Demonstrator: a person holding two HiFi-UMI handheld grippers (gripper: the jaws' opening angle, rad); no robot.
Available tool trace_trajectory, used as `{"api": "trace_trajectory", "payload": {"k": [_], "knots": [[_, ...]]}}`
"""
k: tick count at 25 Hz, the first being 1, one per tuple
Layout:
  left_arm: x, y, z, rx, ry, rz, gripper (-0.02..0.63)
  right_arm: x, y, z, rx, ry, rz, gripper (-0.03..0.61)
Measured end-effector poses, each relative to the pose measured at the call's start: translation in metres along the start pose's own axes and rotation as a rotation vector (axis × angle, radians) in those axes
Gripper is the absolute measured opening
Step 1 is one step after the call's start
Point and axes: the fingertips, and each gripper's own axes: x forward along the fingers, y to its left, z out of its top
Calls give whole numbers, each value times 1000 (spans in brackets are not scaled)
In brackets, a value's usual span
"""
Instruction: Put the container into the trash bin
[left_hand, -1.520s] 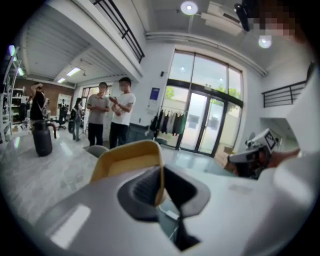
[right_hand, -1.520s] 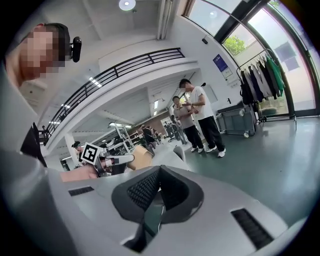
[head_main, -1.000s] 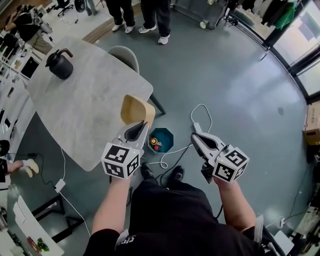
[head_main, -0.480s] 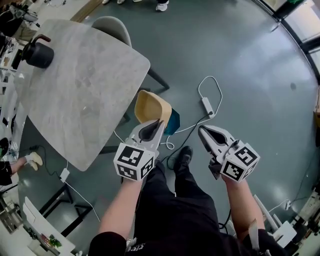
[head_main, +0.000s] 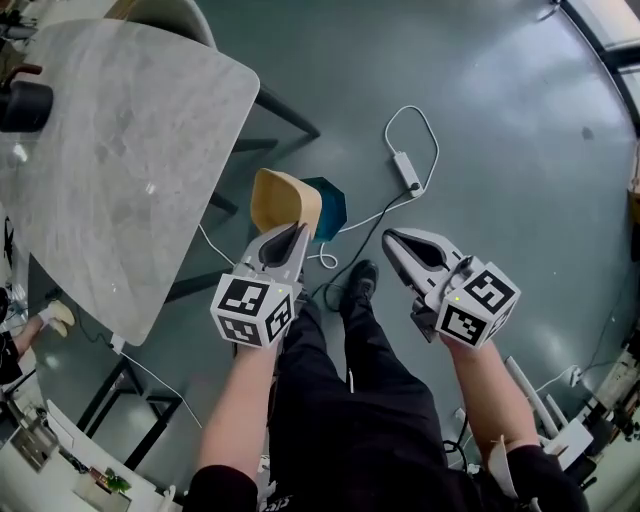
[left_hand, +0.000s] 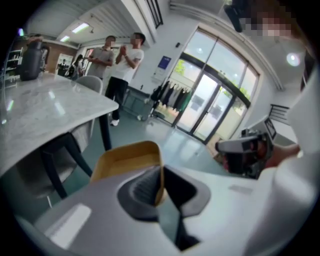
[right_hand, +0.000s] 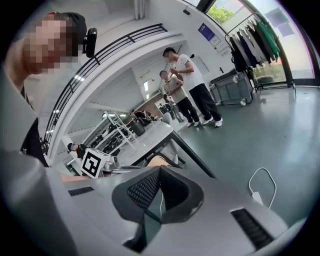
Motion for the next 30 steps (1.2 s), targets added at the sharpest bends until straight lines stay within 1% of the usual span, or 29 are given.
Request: {"api": "trace_trajectory", "payload": {"k": [5,10,13,18,21,23,27,30], "knots": [[23,14,-39,-23,56,9,28,11,-17,-25,37,10,4,-9],[45,32,-80,-39,105,20,28,27,-30,-66,85,47,20,-9],[61,42,-107,-74,124,23,28,36,-38,-88,76,85,22,-8],[87,60,-150,-107,165,24,28,52,-52,-112,29,132,13,-9],[103,71,-172,-124,189,40,28,56,-60,-122,40,140,3,-9],[114,74,-185,-106,212,38,28,58,-63,-131,54,140,0,-9],[133,75,-209,-36,270,18,29,64,-65,-153,70,156,3,-9],[147,78,-225,-10,302,3,29,67,-69,-162,84,160,-1,-9]]}}
